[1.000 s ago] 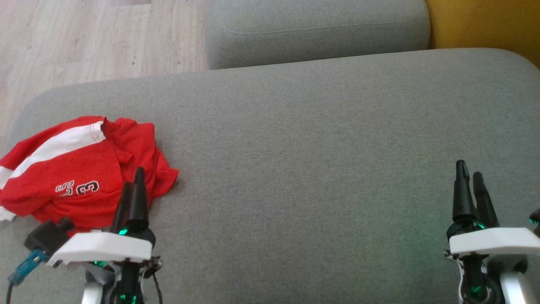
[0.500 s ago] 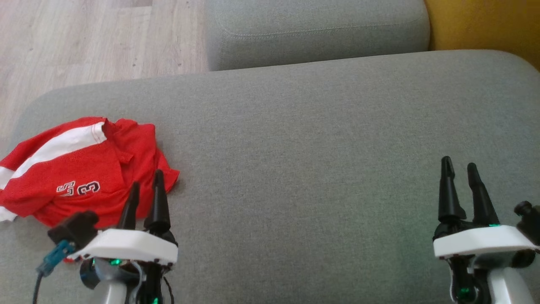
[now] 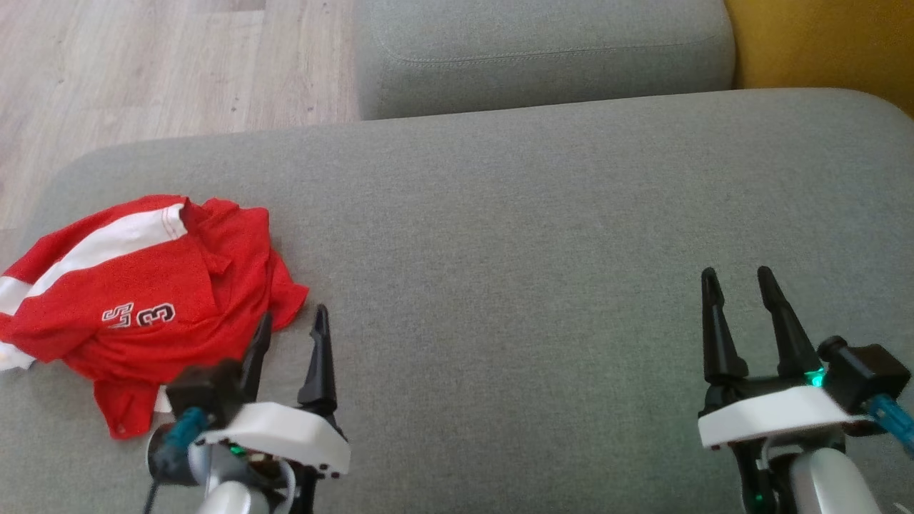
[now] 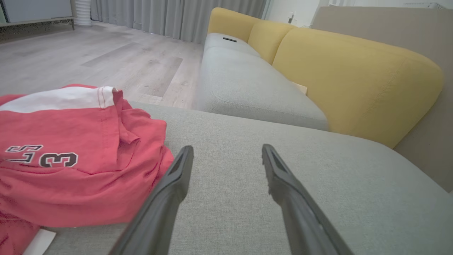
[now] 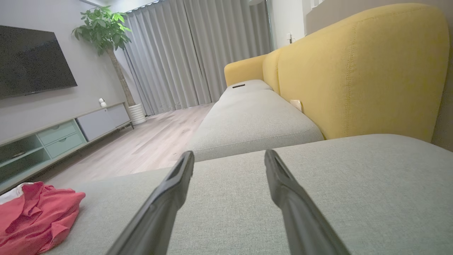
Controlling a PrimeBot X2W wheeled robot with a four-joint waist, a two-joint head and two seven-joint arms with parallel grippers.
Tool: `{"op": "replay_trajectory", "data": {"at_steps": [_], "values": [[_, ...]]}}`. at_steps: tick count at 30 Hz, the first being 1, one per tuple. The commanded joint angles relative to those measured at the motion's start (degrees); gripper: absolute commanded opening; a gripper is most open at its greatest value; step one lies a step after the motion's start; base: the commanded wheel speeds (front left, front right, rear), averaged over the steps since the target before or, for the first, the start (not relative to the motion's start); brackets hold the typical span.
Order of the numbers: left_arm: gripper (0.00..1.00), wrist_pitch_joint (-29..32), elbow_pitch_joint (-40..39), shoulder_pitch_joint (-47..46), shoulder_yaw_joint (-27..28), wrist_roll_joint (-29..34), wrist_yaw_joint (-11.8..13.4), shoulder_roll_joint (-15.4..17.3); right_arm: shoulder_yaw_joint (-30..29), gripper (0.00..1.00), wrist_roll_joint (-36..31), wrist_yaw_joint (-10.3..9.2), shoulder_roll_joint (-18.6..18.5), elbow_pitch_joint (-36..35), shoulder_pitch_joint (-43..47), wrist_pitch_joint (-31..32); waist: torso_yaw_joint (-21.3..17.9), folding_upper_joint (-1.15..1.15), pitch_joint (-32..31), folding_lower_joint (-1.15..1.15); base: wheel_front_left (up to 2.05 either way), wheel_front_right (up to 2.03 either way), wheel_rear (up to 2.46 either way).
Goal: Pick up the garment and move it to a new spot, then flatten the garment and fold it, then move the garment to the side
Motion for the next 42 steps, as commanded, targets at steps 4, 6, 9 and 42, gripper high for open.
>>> {"op": "replay_trajectory", "data": {"at_steps": [4, 6, 9, 42], "values": [[1.00, -1.5, -2.7, -4.4, -1.8, 3.8, 3.5, 2.1, 2.0, 1.00, -5.0, 0.33, -0.5, -2.4, -3.0, -1.4, 0.0, 0.00, 0.0, 0.00, 0.00, 0.00, 0.00], [1.00, -1.8, -2.8, -4.7, -2.8, 4.7, 4.7, 2.6, 2.5, 1.00, -6.7, 0.33, -0.5, -2.6, -3.0, -1.7, 0.0, 0.00, 0.0, 0.00, 0.00, 0.00, 0.00], [1.00, -2.3, -3.2, -4.8, -3.8, 5.4, 6.1, 2.8, 3.2, 1.00, -9.3, 0.34, -0.5, -3.0, -2.9, -2.2, 0.0, 0.00, 0.0, 0.00, 0.00, 0.00, 0.00], [1.00, -7.3, -7.1, 2.3, 7.5, 20.7, -6.5, -6.6, 2.1, 1.00, -1.3, 0.45, -0.6, 4.4, -1.5, -7.1, 0.5, 0.00, -0.5, 0.00, 0.00, 0.00, 0.00]]}}
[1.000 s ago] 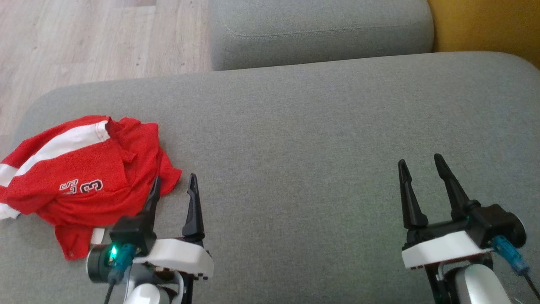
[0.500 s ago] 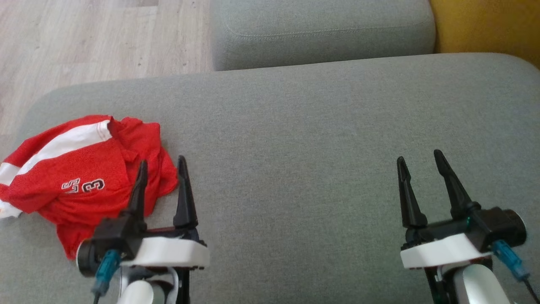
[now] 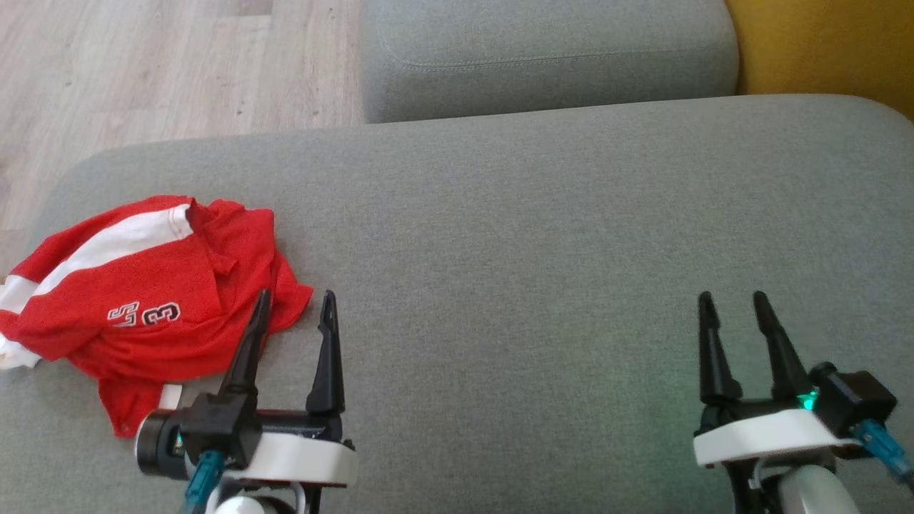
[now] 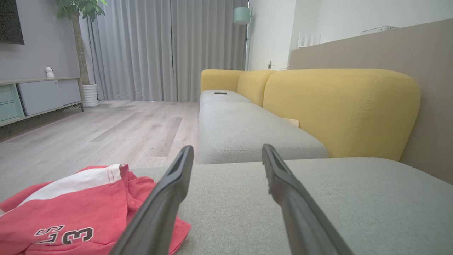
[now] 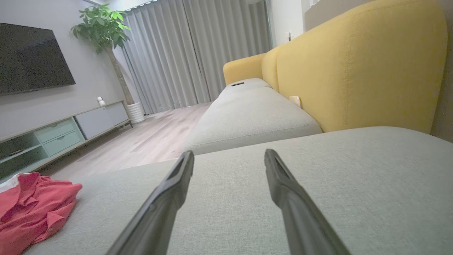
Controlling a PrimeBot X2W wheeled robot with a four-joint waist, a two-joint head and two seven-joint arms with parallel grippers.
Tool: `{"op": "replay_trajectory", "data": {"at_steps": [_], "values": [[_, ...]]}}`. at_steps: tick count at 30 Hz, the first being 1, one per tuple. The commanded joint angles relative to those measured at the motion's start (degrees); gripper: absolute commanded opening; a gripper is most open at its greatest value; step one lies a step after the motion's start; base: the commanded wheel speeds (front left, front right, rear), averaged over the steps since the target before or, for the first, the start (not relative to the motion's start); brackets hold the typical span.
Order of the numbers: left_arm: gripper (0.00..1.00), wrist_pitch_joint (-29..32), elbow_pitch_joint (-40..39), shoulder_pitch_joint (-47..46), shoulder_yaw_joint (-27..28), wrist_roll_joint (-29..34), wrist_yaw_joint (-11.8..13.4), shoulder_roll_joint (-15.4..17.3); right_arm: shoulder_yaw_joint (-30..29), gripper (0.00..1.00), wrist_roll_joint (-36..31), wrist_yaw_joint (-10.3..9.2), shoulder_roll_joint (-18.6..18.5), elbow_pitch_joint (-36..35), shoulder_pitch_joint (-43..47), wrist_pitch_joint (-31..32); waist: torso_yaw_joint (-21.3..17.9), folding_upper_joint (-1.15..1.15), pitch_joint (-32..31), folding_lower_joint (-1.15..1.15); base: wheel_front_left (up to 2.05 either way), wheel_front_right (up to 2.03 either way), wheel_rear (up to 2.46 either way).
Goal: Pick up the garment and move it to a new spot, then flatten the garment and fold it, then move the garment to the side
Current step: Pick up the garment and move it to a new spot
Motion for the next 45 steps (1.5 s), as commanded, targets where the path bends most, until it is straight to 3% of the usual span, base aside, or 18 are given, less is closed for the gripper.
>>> {"op": "replay_trajectory", "data": {"at_steps": [1, 5, 15, 26, 45], "values": [[1.00, -0.7, -1.5, -1.4, 2.0, 0.5, -0.1, -0.3, 0.8, 1.00, 0.2, 0.44, -0.5, -1.5, -2.0, -0.7, -0.1, 0.00, 0.0, 0.00, 0.00, 0.00, 0.00], [1.00, -0.7, -0.8, -1.3, 2.3, 0.7, -0.8, -0.5, 0.5, 1.00, 0.7, 0.44, -0.5, -0.7, -2.5, -0.7, -0.4, 0.00, 0.1, 0.00, 0.00, 0.00, 0.00], [1.00, -0.7, -0.8, -1.6, 2.3, -0.8, 0.0, -0.5, 0.6, 1.00, 0.8, 0.44, -0.5, -0.4, -2.2, -0.7, 0.6, 0.00, 0.1, 0.00, 0.00, 0.00, 0.00], [1.00, -0.7, -0.4, -0.9, 4.6, -1.7, 1.1, -0.5, 2.8, 1.00, 1.6, 0.44, -0.5, 0.2, -1.6, -0.7, 6.6, 0.00, -0.9, 0.00, 0.00, 0.00, 0.00], [1.00, -0.7, -0.5, 0.1, 9.0, -1.9, 0.5, -0.5, 6.8, 1.00, 2.7, 0.44, -0.5, 0.2, -0.6, -0.7, 15.9, 0.00, -2.0, 0.00, 0.00, 0.00, 0.00]]}}
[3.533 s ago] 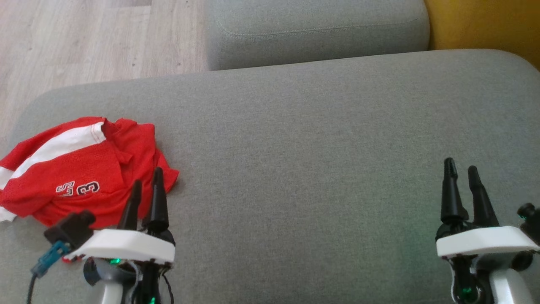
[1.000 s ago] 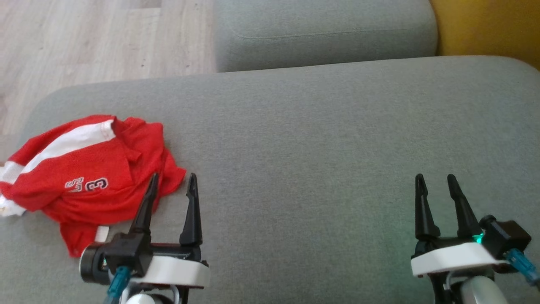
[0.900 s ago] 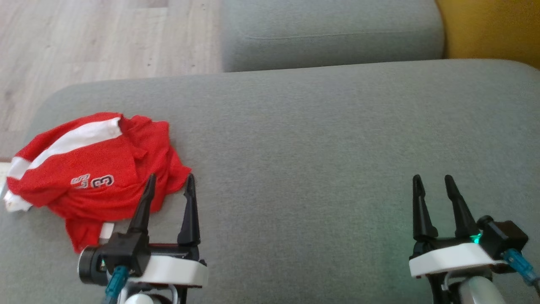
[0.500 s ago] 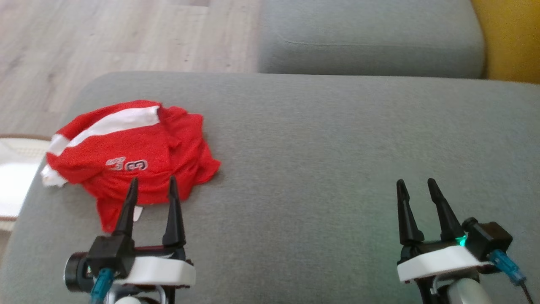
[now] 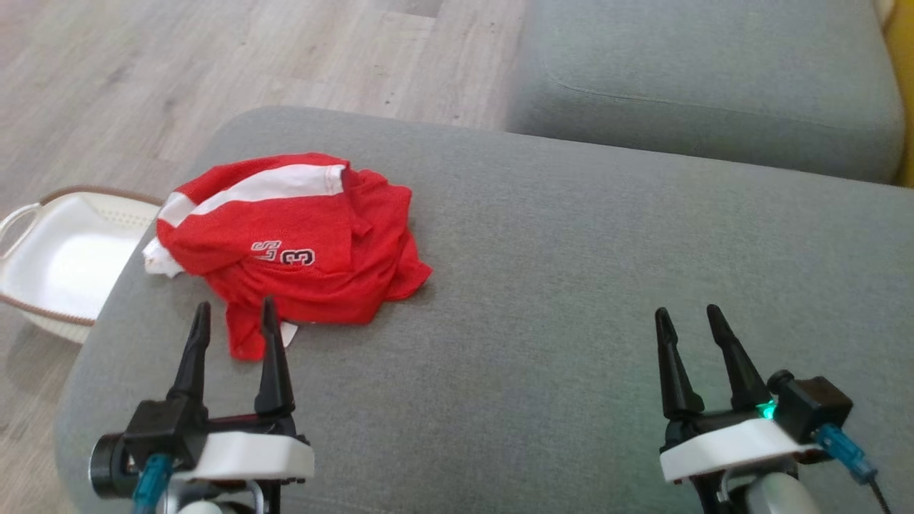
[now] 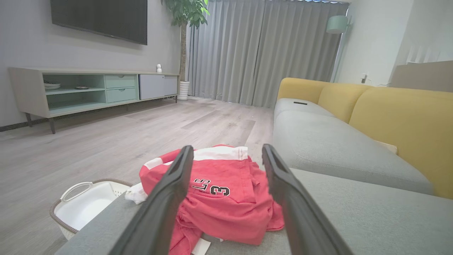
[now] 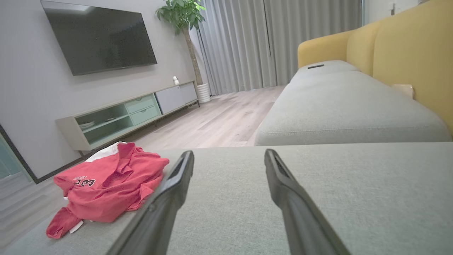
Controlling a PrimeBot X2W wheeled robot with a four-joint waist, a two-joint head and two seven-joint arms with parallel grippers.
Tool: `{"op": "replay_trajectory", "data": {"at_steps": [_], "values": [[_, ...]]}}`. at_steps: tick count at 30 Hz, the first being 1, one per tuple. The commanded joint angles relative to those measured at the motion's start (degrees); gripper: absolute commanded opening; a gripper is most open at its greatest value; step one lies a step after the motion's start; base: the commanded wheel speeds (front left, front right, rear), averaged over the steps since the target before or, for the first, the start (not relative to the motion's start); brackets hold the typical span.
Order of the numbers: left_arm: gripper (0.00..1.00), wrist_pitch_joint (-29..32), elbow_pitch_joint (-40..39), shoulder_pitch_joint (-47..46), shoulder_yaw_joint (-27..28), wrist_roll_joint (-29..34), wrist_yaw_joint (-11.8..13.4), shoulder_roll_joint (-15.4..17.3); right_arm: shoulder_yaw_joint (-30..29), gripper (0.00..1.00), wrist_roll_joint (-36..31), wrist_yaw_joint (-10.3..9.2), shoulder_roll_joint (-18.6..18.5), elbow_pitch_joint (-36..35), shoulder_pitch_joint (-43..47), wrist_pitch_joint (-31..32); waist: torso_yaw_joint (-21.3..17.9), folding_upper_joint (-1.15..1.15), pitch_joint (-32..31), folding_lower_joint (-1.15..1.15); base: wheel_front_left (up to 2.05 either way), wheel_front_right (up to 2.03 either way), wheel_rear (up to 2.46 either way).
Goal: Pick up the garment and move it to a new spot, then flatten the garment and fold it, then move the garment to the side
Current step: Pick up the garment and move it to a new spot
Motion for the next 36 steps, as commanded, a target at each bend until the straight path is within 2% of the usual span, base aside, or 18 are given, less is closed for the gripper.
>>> {"op": "replay_trajectory", "data": {"at_steps": [1, 7, 16, 25, 32, 36], "values": [[1.00, -0.7, -2.1, -1.2, 2.4, 0.3, -0.1, -0.3, 1.6, 1.00, 0.5, 0.44, -0.5, -1.9, -0.7, -0.6, 0.4, 0.00, 0.0, 0.00, 0.00, 0.00, 0.00], [1.00, -0.7, -1.1, -1.2, 3.2, 0.6, 0.4, -0.3, 1.2, 1.00, 0.5, 0.44, -0.5, -2.3, -0.9, -0.6, 0.5, 0.00, 0.7, 0.00, 0.00, 0.00, 0.00], [1.00, -0.7, 4.1, -7.4, 3.1, 5.9, -2.0, 0.2, -1.2, 1.00, -2.3, 0.44, -0.5, -3.7, -3.2, -0.6, -1.8, 0.00, 6.4, 0.00, 0.00, 0.00, 0.00], [1.00, -0.7, 18.4, -23.0, 1.0, 10.8, -3.6, 4.4, -2.5, 1.00, -3.8, 0.44, -0.5, -5.1, -6.6, -0.6, -4.9, 0.00, 12.8, 0.00, 0.00, 0.00, 0.00], [1.00, -0.7, 31.0, -35.8, 0.4, 12.2, -5.5, 8.2, -2.4, 1.00, -4.1, 0.44, -0.5, -6.2, -8.9, -0.6, -7.1, 0.00, 17.5, 0.00, 0.00, 0.00, 0.00], [1.00, -0.7, 37.5, -41.4, 0.5, 12.7, -5.7, 10.0, -2.2, 1.00, -4.1, 0.44, -0.5, -6.7, -9.9, -0.6, -8.1, 0.00, 19.3, 0.00, 0.00, 0.00, 0.00]]}}
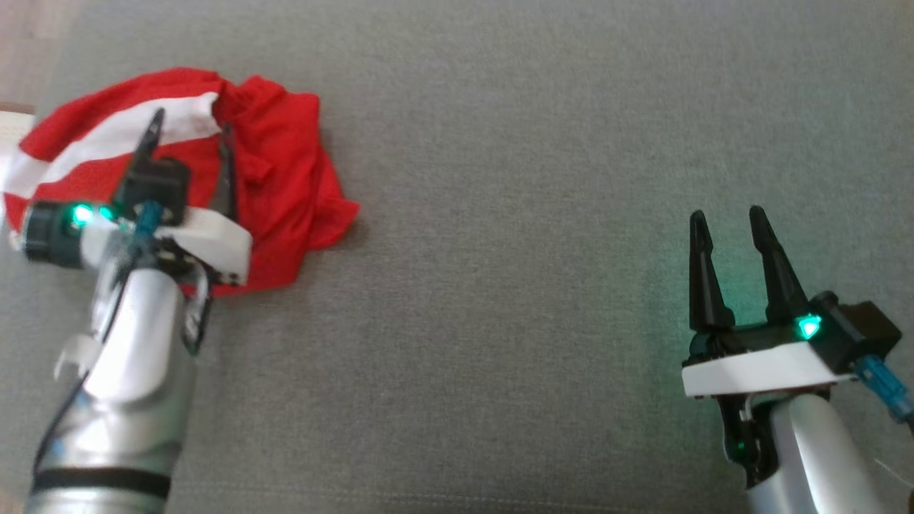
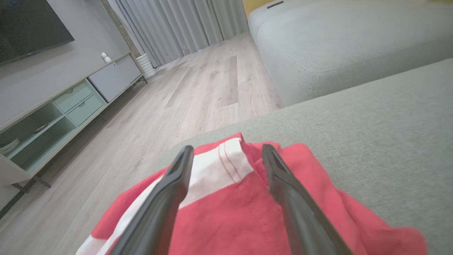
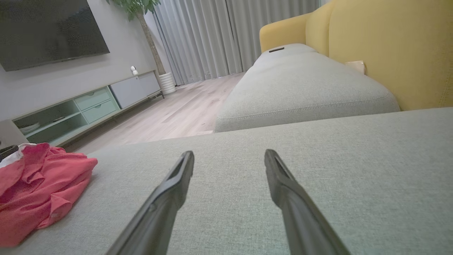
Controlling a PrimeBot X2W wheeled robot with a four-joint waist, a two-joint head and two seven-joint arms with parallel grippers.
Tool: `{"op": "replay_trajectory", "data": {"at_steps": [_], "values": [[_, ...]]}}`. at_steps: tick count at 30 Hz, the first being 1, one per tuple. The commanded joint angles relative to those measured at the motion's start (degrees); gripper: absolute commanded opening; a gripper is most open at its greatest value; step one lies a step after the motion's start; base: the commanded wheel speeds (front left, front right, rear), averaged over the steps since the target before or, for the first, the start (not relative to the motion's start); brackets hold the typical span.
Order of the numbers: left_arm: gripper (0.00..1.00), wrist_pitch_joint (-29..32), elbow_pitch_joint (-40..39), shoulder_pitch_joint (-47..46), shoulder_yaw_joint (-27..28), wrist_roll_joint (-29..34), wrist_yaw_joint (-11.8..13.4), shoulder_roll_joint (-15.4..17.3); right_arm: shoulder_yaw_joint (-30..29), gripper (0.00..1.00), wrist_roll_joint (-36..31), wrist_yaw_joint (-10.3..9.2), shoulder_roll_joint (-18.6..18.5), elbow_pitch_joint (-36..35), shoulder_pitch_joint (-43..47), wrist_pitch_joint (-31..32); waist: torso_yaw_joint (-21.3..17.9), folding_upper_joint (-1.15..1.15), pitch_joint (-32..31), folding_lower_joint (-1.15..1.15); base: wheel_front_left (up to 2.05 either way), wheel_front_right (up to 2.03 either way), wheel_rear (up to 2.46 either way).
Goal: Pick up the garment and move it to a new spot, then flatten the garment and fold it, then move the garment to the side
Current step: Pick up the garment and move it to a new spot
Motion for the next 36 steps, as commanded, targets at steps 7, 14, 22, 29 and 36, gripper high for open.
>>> {"op": "replay_trajectory", "data": {"at_steps": [7, 14, 22, 29, 36], "values": [[1.00, -0.6, 8.3, -8.9, 1.8, 0.7, -0.3, 4.6, 1.8, 1.00, -0.2, 0.44, -0.4, -2.7, -2.6, -0.6, -2.1, 0.00, 3.0, -0.01, 0.00, 0.00, 0.00], [1.00, -0.5, 15.7, -11.9, 2.2, -0.3, -0.2, 5.6, 1.8, 1.00, -0.1, 0.44, -0.4, -2.8, -3.1, -0.6, -2.6, 0.00, 3.8, -0.01, 0.00, 0.00, 0.00], [0.00, -0.7, 15.6, -13.6, 2.5, -2.0, 0.9, 5.4, 1.4, 1.00, -0.4, 0.44, -0.4, -2.5, -3.2, -0.6, -2.4, 0.00, 3.6, -0.01, 0.00, 0.00, 0.00], [0.00, -0.7, 0.4, -9.3, 3.3, -3.2, 2.9, 6.2, 1.4, 1.00, 0.0, 0.44, -0.4, -1.9, -2.6, -0.6, -2.2, 0.00, 0.8, -0.01, 0.00, 0.00, 0.00], [0.00, -0.7, -14.9, -4.4, 3.4, -4.2, 3.3, 6.7, 1.9, 1.00, 1.2, 0.44, -0.4, -1.2, -1.5, -0.6, -2.5, 0.00, -3.0, -0.01, 0.00, 0.00, 0.00]]}}
